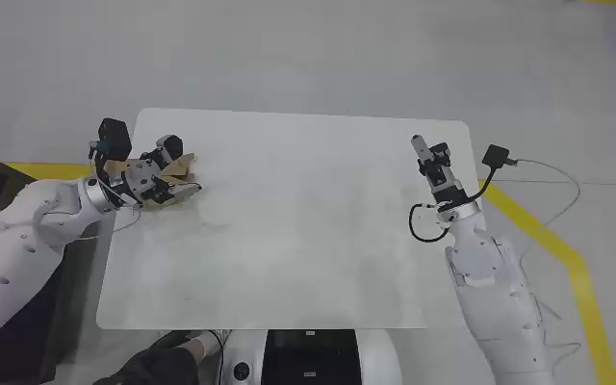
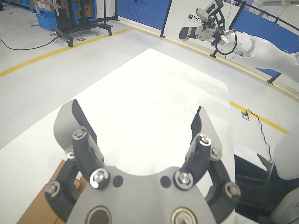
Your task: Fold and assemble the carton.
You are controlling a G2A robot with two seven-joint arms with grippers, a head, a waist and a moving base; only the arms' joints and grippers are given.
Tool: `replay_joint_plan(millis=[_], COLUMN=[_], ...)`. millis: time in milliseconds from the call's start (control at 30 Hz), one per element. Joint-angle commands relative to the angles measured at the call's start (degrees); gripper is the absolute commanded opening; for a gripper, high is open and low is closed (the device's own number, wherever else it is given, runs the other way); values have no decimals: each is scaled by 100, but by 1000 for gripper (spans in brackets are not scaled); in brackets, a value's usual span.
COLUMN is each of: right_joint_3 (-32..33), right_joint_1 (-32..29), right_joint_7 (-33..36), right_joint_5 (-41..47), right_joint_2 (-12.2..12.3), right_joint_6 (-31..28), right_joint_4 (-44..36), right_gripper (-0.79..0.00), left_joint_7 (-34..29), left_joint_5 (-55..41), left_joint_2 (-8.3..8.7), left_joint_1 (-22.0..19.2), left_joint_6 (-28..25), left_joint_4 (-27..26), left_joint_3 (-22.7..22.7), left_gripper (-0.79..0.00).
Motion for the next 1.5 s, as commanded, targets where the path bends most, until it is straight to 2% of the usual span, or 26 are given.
replay_joint_plan(millis=[0, 600, 733, 833, 967, 1100, 1267, 1467], right_joint_3=[0, 0, 0, 0, 0, 0, 0, 0], right_joint_1=[0, 0, 0, 0, 0, 0, 0, 0], right_joint_7=[0, 0, 0, 0, 0, 0, 0, 0], right_joint_5=[0, 0, 0, 0, 0, 0, 0, 0], right_joint_2=[0, 0, 0, 0, 0, 0, 0, 0], right_joint_6=[0, 0, 0, 0, 0, 0, 0, 0], right_joint_4=[0, 0, 0, 0, 0, 0, 0, 0], right_gripper=[0, 0, 0, 0, 0, 0, 0, 0], left_joint_7=[0, 0, -93, -298, -896, -2110, -3558, -4662], left_joint_5=[0, 0, -203, -555, -1233, -2385, -3584, -4650], left_joint_2=[0, 0, -29, -51, -74, -47, 24, 103], left_joint_1=[0, 0, 43, 56, -24, -219, -492, -629], left_joint_6=[0, 0, 224, 88, -120, -432, -333, -244], left_joint_4=[0, 0, 223, 517, 935, 1398, 1849, 2503], left_joint_3=[0, 0, -55, -93, -88, -6, -39, -176], left_gripper=[-1, -1, 0, 0, 0, 0, 0, 0])
